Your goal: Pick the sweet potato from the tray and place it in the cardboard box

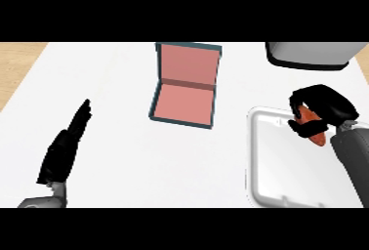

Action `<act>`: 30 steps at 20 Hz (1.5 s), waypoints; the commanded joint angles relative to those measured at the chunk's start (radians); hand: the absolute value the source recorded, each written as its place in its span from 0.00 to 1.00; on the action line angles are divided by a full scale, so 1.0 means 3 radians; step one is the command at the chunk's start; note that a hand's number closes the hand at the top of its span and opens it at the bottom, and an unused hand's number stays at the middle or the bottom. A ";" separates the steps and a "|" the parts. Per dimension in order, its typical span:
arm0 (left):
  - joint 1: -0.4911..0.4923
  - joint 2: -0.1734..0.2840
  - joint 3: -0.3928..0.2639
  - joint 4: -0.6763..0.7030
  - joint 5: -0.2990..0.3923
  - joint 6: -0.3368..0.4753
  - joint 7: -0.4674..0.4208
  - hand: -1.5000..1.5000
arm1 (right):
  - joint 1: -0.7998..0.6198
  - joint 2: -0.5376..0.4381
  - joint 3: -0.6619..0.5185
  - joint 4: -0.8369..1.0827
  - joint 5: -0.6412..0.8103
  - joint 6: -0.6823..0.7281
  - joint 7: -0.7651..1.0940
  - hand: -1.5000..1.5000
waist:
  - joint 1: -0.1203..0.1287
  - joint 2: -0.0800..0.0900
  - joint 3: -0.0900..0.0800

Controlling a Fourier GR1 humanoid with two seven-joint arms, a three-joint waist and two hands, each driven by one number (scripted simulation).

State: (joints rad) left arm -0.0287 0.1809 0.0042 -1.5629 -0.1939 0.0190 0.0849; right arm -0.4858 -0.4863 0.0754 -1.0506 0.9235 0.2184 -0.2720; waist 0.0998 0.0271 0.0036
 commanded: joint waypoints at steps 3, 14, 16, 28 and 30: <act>-0.0130 -0.0060 -0.0090 -0.0014 -0.0032 -0.0005 0.0041 0.50 | -0.0798 -0.0091 0.0170 0.0534 0.0191 -0.0228 -0.0742 1.00 | 0.0139 0.0049 0.0007; -0.0116 0.0008 0.0036 0.0154 0.0014 -0.0035 -0.0001 0.50 | -0.1740 0.0184 -0.0489 0.1503 -0.0709 0.0230 -0.1970 1.00 | -0.0051 -0.0007 -0.0004; -0.0076 0.0008 0.0062 0.0142 -0.0010 0.0016 -0.0071 0.50 | -0.1908 0.0125 -0.0565 0.1703 -0.0796 0.0408 -0.2178 1.00 | -0.0024 0.0005 -0.0004; -0.0090 -0.0023 0.0130 0.0321 -0.0049 0.0083 -0.0134 0.50 | -0.2704 0.0727 -0.0478 0.2159 -0.0907 0.0449 -0.1866 1.00 | -0.0194 -0.0050 -0.0014; 0.0027 -0.0102 -0.0011 0.0038 -0.0138 0.0138 -0.0012 0.50 | -0.2822 0.0748 -0.0490 0.2275 -0.0912 0.0471 -0.1817 1.00 | -0.0175 -0.0052 -0.0012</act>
State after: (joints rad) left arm -0.0542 0.1680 0.0228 -1.5216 -0.2133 0.0432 0.0883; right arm -1.2671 -0.3063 -0.0736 -0.4149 0.6489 0.3208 -0.8071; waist 0.0530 0.0144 0.0003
